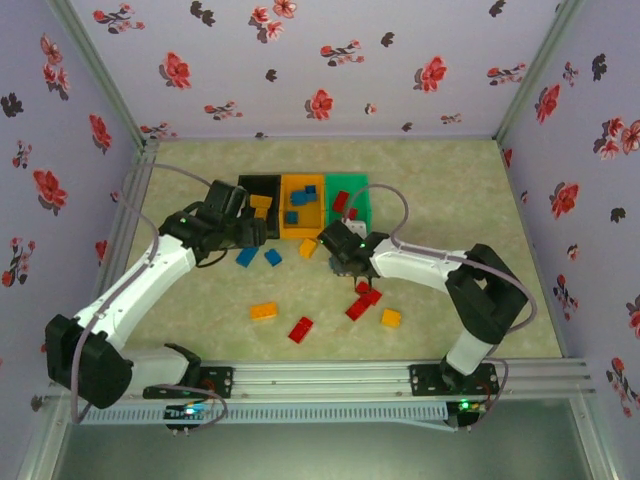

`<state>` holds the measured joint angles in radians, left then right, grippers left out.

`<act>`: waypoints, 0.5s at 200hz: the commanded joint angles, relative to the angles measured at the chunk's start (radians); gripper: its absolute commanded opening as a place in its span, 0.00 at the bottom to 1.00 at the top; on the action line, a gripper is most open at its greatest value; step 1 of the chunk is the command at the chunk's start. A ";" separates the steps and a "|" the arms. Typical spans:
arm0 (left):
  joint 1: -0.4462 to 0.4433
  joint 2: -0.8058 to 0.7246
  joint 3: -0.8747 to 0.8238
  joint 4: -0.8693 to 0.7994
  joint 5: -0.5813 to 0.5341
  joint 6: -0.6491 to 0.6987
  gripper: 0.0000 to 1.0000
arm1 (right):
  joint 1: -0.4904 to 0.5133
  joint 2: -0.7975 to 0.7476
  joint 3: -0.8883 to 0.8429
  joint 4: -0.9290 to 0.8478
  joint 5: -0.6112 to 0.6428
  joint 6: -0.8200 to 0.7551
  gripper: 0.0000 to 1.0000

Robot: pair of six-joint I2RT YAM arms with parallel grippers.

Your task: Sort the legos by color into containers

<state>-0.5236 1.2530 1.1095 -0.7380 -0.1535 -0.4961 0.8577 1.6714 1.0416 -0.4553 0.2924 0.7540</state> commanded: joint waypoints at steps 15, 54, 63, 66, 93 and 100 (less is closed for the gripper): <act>0.000 -0.036 -0.014 -0.034 -0.030 -0.003 0.75 | 0.009 -0.041 0.116 -0.011 0.004 -0.073 0.26; 0.002 -0.057 -0.022 -0.060 -0.045 -0.005 0.75 | 0.009 0.042 0.285 0.073 -0.063 -0.157 0.26; 0.002 -0.064 -0.023 -0.066 -0.048 -0.004 0.75 | 0.010 0.075 0.336 0.084 -0.080 -0.175 0.26; 0.002 -0.068 -0.023 -0.069 -0.050 -0.005 0.75 | 0.010 0.089 0.351 0.091 -0.084 -0.180 0.26; 0.004 -0.094 -0.023 -0.086 -0.061 -0.008 0.75 | 0.010 0.199 0.499 0.149 -0.137 -0.202 0.26; 0.003 -0.099 -0.023 -0.092 -0.064 -0.008 0.75 | 0.009 0.232 0.541 0.160 -0.155 -0.202 0.27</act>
<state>-0.5232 1.1900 1.0939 -0.7906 -0.1837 -0.4965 0.8585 1.8118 1.4738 -0.3588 0.2028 0.5980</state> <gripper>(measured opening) 0.749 0.314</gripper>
